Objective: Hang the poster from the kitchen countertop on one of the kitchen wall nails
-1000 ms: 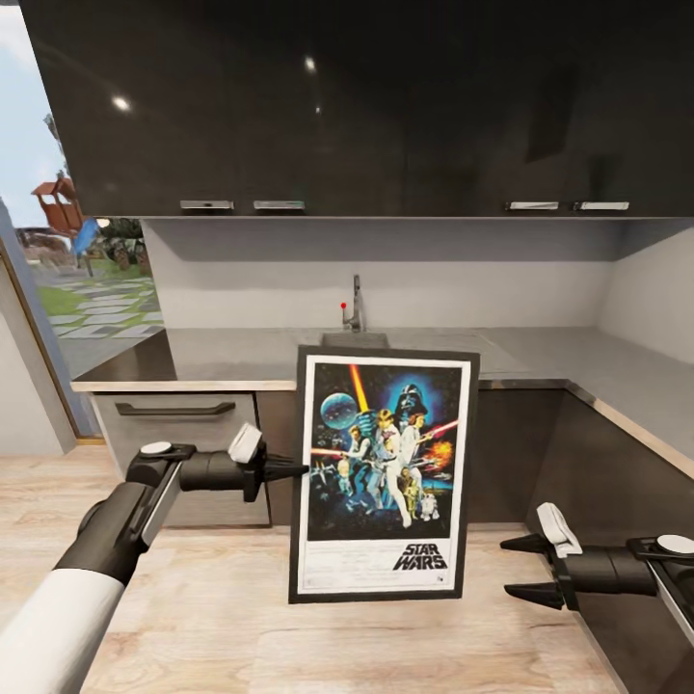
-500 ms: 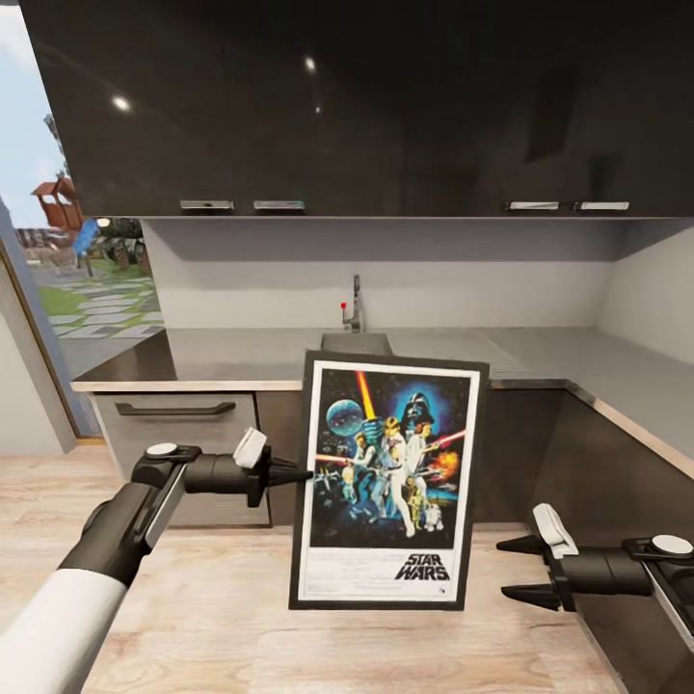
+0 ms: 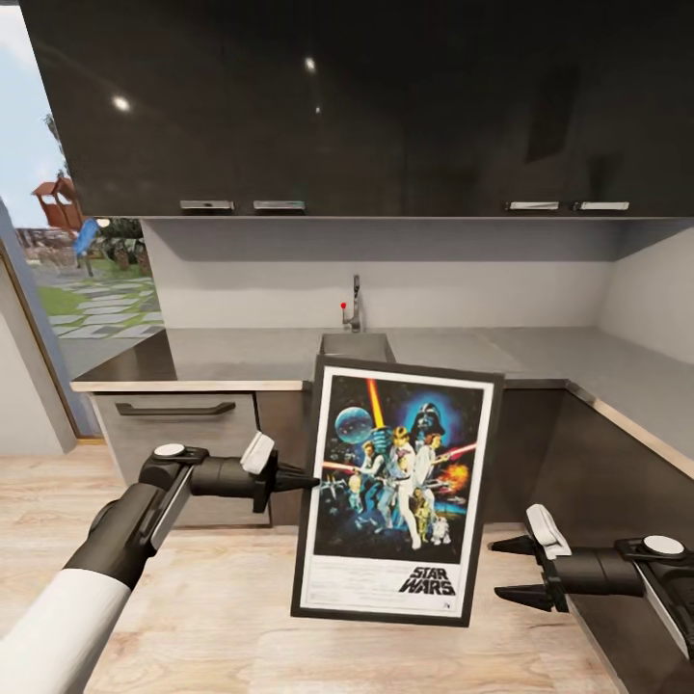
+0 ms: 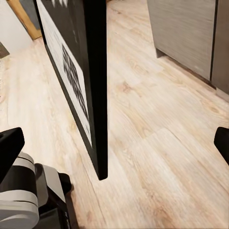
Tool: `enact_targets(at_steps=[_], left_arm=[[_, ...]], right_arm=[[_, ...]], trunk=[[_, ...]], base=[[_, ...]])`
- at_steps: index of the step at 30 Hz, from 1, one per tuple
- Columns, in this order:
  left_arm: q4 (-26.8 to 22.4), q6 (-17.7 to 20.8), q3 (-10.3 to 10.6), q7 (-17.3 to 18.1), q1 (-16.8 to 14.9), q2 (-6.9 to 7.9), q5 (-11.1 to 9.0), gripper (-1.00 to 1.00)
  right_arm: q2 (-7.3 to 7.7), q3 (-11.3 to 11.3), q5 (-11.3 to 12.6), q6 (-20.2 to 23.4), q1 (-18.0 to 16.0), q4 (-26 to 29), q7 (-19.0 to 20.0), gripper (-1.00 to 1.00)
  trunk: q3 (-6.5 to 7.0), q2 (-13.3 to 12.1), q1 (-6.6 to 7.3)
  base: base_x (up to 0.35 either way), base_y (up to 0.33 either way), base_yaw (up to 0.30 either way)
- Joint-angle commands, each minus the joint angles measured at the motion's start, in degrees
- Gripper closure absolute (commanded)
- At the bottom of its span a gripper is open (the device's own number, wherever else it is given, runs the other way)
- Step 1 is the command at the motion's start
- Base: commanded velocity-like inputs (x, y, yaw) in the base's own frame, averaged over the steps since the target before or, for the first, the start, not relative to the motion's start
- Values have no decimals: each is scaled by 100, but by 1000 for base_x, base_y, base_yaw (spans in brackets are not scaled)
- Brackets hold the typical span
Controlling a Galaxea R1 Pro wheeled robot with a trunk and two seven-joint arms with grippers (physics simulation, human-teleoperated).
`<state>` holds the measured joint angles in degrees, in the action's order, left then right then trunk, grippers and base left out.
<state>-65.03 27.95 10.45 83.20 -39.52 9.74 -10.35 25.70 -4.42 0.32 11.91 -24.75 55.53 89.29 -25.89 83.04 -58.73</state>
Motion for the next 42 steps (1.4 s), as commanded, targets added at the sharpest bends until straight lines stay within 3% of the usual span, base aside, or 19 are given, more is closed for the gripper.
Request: enact_targets(at_steps=[1,9,42], left_arm=[[-2,44,29,-6,-6,5,-28,100],[-19,44,50,-6,-4,2,-28,100],[-10,44,54,3,-4,-4,-28,100]], right_arm=[[-35,-1,3,56,-4,1,20,-100],[-163,77,-4,25,-4,1,18,-100],[-189,120,4,4,-4,-7,-8,-100]], trunk=[[-7,4,0],[-7,4,0],[-7,4,0]], base=[[0,0,0],[0,0,0],[0,0,0]])
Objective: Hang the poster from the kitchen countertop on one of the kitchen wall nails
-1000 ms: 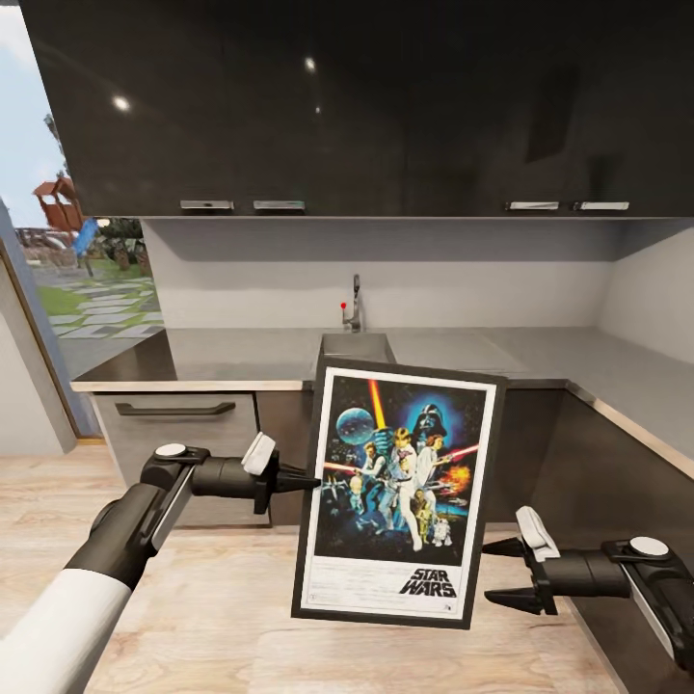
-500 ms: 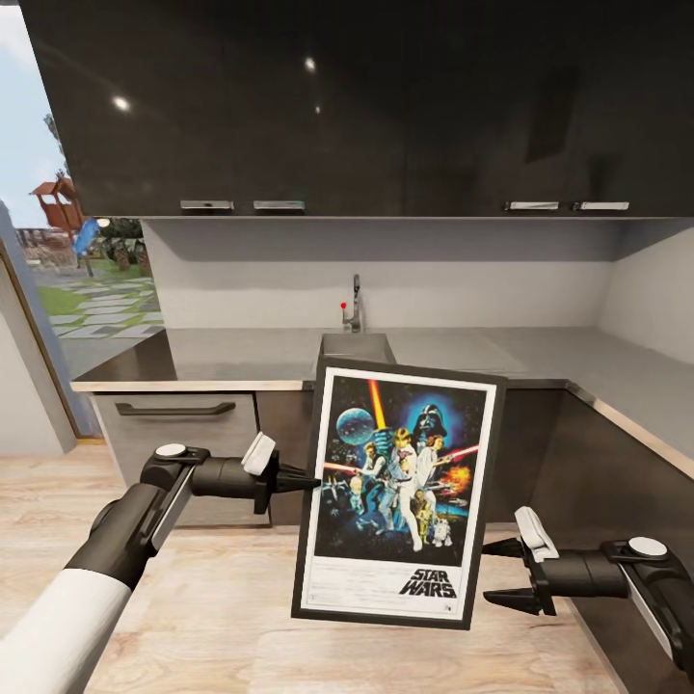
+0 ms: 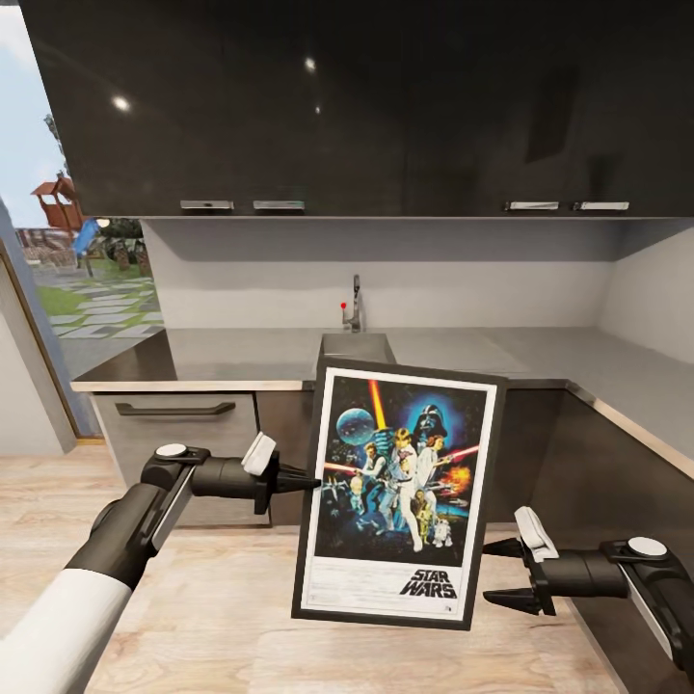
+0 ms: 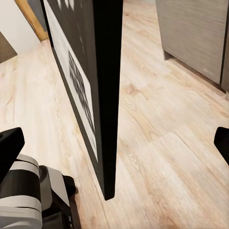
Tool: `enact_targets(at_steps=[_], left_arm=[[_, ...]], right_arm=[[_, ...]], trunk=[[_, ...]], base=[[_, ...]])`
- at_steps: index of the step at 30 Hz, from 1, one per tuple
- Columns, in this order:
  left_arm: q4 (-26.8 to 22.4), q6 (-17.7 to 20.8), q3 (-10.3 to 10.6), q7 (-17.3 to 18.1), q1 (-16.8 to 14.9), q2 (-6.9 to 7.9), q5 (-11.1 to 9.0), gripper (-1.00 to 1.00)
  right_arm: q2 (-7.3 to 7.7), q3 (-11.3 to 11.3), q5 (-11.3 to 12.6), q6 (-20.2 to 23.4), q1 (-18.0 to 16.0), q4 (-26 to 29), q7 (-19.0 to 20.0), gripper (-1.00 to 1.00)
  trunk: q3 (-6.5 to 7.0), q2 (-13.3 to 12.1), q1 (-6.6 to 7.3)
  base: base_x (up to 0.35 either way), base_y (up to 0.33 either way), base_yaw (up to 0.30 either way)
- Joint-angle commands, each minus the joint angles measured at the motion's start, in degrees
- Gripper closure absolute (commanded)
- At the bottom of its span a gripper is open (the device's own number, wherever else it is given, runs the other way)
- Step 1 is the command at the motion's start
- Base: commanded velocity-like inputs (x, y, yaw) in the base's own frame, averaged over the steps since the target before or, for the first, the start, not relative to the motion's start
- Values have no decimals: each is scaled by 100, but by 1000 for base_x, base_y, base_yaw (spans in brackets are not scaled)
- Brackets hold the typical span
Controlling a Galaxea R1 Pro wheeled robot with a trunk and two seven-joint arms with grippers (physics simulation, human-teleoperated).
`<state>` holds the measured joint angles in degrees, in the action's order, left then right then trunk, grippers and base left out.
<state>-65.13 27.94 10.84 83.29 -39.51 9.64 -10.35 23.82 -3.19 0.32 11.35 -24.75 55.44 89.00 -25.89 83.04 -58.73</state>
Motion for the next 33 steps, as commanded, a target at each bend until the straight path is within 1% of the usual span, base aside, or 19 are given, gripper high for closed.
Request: enact_targets(at_steps=[1,30,33], left_arm=[[0,44,15,-5,-5,5,-28,100],[-8,51,58,-4,-4,-6,-37,100],[-8,53,89,-5,-5,-12,-37,100]], right_arm=[[0,-1,3,60,-4,2,20,-100],[-8,1,3,59,-4,-15,12,-100],[-8,2,3,58,-4,-16,12,-100]], trunk=[[-7,4,0],[-7,4,0],[-7,4,0]], base=[[0,0,0],[0,0,0],[0,0,0]])
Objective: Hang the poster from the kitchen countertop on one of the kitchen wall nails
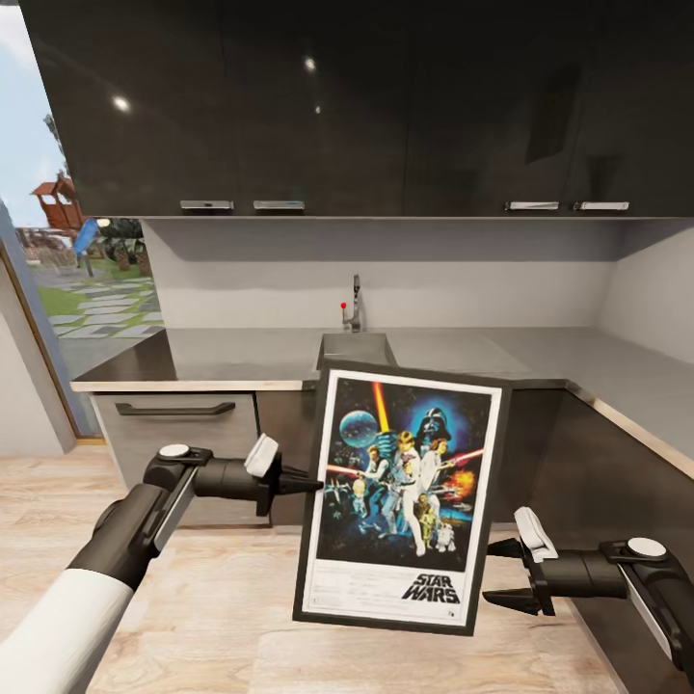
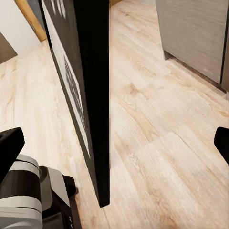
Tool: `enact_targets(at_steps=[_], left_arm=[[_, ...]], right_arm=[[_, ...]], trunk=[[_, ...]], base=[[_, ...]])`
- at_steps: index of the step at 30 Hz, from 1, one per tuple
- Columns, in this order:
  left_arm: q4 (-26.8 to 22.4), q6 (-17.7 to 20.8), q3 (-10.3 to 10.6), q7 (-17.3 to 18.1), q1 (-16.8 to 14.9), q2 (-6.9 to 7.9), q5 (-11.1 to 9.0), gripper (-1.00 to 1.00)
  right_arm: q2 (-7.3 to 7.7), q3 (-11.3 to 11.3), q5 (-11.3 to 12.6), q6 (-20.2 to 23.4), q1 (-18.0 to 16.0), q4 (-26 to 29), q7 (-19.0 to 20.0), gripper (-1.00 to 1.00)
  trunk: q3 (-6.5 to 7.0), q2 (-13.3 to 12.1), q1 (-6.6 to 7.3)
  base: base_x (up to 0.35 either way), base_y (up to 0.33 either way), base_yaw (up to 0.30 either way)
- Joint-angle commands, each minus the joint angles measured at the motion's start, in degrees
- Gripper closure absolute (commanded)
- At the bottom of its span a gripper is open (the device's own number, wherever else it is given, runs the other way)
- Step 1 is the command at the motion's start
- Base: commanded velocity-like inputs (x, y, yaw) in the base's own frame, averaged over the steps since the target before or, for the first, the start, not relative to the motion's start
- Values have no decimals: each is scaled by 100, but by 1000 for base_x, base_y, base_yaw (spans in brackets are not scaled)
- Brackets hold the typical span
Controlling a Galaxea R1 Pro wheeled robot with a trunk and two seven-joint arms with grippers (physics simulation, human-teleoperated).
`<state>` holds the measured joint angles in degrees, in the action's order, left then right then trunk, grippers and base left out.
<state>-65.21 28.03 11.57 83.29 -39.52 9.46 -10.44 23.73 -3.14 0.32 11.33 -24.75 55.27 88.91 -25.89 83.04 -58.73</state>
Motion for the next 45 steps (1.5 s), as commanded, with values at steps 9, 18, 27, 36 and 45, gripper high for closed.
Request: enact_targets(at_steps=[9,18,27,36,45], left_arm=[[-1,45,92,-6,-5,-30,-28,100],[-9,45,93,-6,-6,-48,-28,100],[-9,45,100,-6,-8,-49,-31,100],[-9,45,94,-3,-11,-103,-37,100],[-9,45,93,-6,-5,-143,-37,100]], right_arm=[[-28,-2,3,56,-3,1,13,-100],[-43,-3,3,54,-3,-2,13,-100],[-44,-2,3,54,-3,-7,12,-100],[-44,-2,3,53,-3,-7,13,-100],[-44,-2,3,49,-3,-7,9,-100]], trunk=[[-7,4,0],[-7,4,0],[-7,4,0],[-7,4,0],[-7,4,0]], base=[[0,0,0],[0,0,0],[0,0,0],[0,0,0],[0,0,0]])
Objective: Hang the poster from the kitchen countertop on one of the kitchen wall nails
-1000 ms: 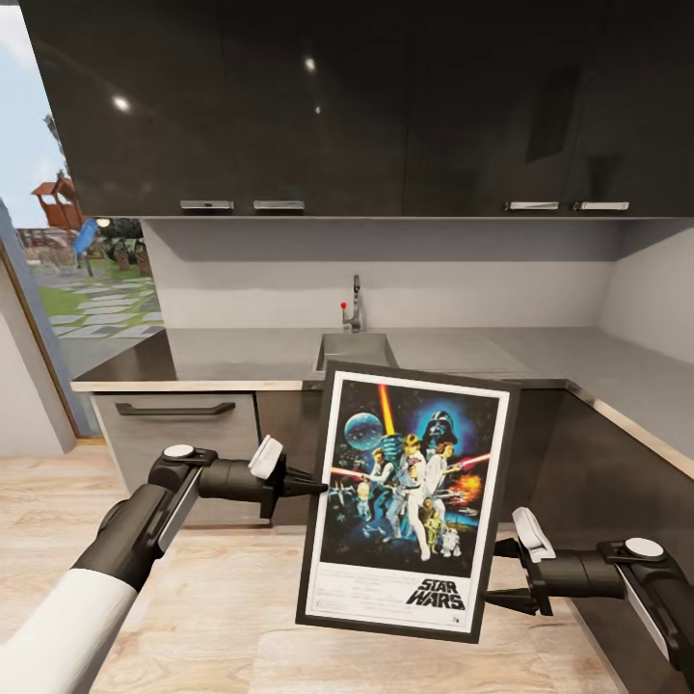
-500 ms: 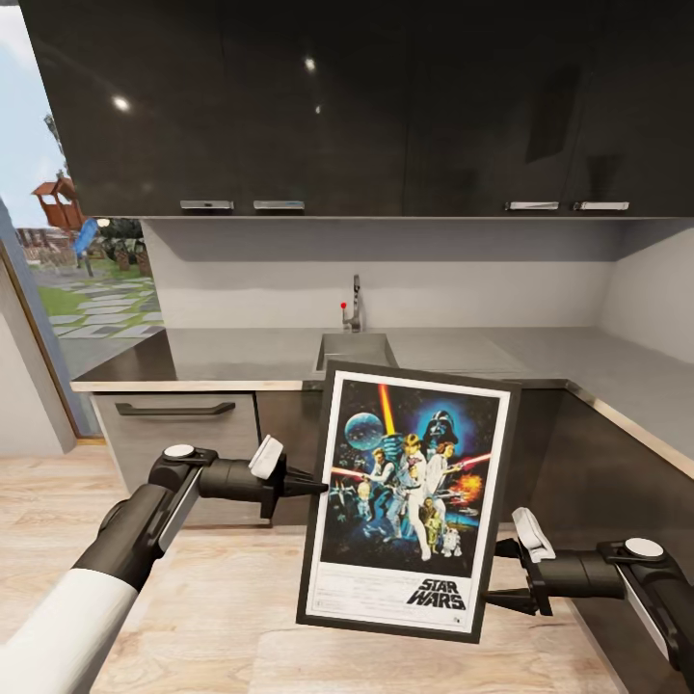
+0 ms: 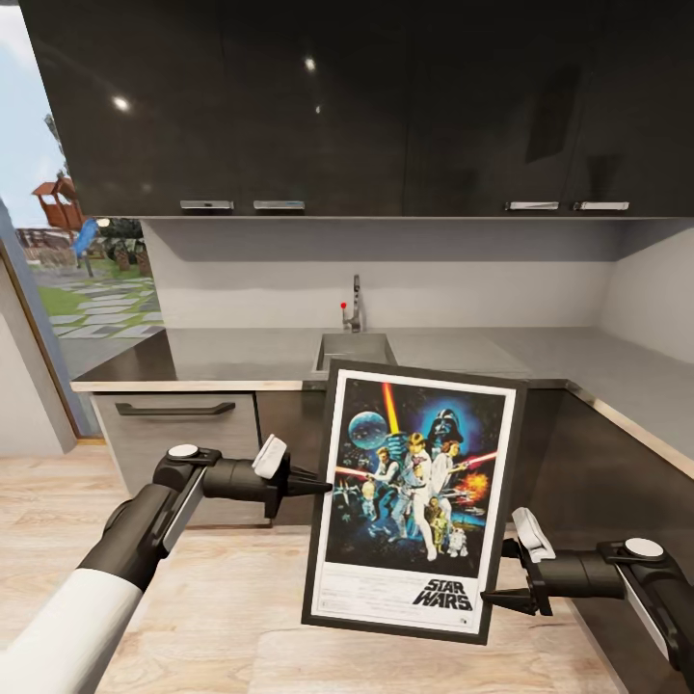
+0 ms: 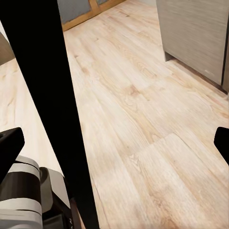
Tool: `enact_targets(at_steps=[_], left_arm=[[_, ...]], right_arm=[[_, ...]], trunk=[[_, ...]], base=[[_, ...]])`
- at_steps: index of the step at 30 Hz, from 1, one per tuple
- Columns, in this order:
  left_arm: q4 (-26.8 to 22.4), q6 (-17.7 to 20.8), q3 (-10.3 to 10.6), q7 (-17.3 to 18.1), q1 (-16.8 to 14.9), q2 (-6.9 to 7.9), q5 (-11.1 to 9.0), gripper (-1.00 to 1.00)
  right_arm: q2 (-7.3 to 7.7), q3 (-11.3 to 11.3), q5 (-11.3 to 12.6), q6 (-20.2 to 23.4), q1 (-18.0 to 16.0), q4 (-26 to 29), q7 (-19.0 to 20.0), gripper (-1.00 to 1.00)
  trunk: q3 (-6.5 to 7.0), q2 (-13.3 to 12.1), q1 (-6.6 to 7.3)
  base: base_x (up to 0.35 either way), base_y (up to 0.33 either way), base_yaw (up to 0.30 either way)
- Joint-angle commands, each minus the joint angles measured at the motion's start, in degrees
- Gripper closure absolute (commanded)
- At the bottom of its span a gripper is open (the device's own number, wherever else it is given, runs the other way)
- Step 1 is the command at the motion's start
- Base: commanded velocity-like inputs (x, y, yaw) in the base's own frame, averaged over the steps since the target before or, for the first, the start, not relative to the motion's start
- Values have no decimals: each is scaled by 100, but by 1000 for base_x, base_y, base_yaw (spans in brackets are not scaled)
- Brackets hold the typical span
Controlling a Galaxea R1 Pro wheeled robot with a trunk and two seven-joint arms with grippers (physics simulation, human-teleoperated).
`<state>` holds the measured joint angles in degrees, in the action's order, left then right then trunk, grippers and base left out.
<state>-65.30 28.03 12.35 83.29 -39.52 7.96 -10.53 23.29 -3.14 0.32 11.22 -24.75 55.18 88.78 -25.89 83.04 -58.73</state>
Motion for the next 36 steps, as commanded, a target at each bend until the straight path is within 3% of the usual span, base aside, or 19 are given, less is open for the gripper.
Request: enact_targets(at_steps=[1,36], left_arm=[[0,44,15,-6,-5,6,-28,100],[30,44,-13,2,-10,21,-28,100]], right_arm=[[0,-3,3,59,-3,2,22,-100],[0,-3,3,56,-3,2,20,-100]], trunk=[[-7,4,0],[-7,4,0]], base=[[0,0,0],[0,0,0]])
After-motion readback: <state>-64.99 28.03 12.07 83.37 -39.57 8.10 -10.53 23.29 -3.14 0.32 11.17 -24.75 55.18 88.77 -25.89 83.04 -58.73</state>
